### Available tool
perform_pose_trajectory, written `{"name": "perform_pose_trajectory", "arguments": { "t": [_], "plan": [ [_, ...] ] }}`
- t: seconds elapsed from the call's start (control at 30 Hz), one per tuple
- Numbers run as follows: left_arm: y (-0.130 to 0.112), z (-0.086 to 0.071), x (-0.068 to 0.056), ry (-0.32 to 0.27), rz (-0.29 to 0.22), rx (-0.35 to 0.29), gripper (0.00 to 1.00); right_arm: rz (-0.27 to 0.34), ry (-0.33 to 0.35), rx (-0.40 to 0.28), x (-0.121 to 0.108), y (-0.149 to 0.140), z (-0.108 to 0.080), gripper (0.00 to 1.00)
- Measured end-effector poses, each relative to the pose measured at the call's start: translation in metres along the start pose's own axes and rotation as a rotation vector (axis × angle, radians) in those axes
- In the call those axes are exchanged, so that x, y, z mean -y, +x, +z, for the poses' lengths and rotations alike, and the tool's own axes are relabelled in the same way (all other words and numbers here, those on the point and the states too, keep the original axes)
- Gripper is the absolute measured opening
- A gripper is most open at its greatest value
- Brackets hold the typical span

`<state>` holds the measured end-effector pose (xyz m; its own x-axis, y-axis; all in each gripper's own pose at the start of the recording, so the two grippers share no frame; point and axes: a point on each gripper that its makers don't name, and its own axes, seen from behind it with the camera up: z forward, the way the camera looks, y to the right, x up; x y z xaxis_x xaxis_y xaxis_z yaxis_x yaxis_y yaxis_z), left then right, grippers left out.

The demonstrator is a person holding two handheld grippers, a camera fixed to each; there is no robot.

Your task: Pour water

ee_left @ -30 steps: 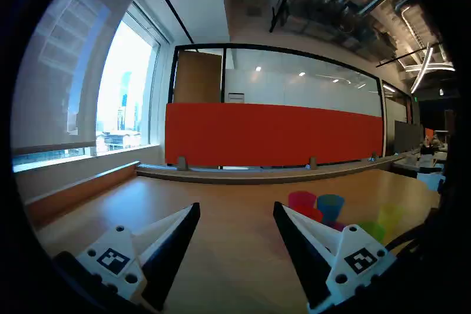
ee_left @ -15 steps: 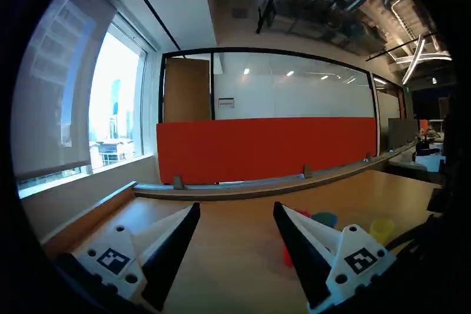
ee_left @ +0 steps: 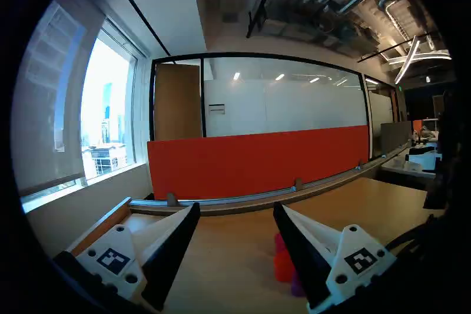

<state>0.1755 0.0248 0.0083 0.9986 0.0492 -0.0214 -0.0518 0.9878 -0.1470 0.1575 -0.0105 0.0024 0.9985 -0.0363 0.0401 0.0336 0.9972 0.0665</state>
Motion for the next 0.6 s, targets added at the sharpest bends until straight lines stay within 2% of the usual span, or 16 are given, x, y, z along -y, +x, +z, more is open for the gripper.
{"name": "perform_pose_trajectory", "arguments": {
  "t": [0.2,0.4,0.6],
  "plan": [
    [0.001,0.001,-0.001,-0.012,-0.010,0.015,0.92,-0.010,0.008,0.010,0.002,-0.003,0.000,0.99],
    [0.001,0.002,-0.004,-0.029,0.008,0.024,0.92,-0.016,0.015,0.025,0.000,-0.007,0.002,0.99],
    [-0.001,0.004,-0.012,-0.071,0.035,0.037,0.92,-0.052,0.039,0.033,0.003,-0.006,0.002,0.99]
  ]
}}
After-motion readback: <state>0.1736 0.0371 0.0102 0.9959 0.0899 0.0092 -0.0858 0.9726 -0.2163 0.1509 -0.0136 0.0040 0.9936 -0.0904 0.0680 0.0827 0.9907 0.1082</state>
